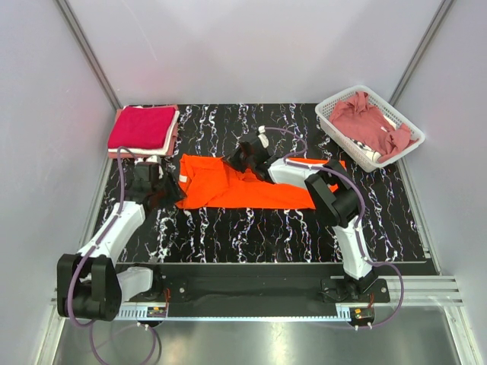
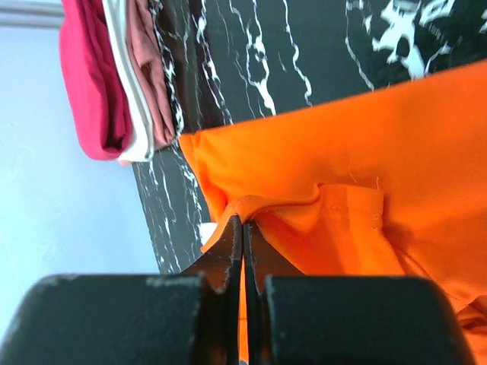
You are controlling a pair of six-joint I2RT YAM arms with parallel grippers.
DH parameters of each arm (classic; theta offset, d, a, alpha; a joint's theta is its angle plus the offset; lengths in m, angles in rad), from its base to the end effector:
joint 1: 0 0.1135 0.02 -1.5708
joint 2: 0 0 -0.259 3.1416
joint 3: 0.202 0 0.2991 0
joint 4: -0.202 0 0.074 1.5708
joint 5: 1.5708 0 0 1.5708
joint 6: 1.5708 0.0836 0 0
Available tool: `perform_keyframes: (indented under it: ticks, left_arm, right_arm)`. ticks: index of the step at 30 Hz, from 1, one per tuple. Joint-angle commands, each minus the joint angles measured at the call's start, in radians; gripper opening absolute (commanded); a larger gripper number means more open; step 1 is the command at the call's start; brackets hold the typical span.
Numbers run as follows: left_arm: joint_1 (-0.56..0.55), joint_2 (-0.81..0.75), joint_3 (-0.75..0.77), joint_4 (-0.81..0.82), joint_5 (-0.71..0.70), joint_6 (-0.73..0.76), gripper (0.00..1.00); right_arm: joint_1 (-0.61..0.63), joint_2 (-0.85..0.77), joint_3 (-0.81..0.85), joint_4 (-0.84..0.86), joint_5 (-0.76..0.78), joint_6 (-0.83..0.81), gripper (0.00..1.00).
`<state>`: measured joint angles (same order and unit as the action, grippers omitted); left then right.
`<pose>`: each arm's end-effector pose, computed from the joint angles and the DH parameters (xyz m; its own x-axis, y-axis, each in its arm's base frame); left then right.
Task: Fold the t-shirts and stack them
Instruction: Fold the tshirt
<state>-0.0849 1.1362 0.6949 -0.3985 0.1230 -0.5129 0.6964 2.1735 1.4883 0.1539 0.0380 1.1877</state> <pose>0.3043 -0.0362 0.1607 -0.7277 -0.4268 -0.5369 -0.2196 0.8866 -0.4072 0.4374 0.3616 0.1081 -0.7165 0.6090 -0.3401 0.1303 0.5958 0.7925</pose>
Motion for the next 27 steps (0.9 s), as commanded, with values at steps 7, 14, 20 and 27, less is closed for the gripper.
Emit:
perform_keyframes:
  ticks: [7,14,20,27]
  left_arm:
    - [0.005,-0.039,-0.048,0.04,-0.088,-0.11,0.47]
    - [-0.012,-0.024,-0.054,0.053,-0.065,-0.114,0.44]
    - [-0.045,0.011,-0.066,0.073,-0.082,-0.131,0.45]
    - [-0.055,0.034,-0.089,0.132,-0.032,-0.191,0.4]
  right_arm:
    - [-0.018,-0.095,-0.014,0.055,0.045,0.001,0.0]
    - [-0.025,-0.086,-0.014,0.058,0.034,0.009,0.0]
    - [-0.026,-0.087,-0.023,0.064,0.033,0.003,0.0]
    - [-0.032,-0.089,-0.043,0.076,0.025,0.023,0.0]
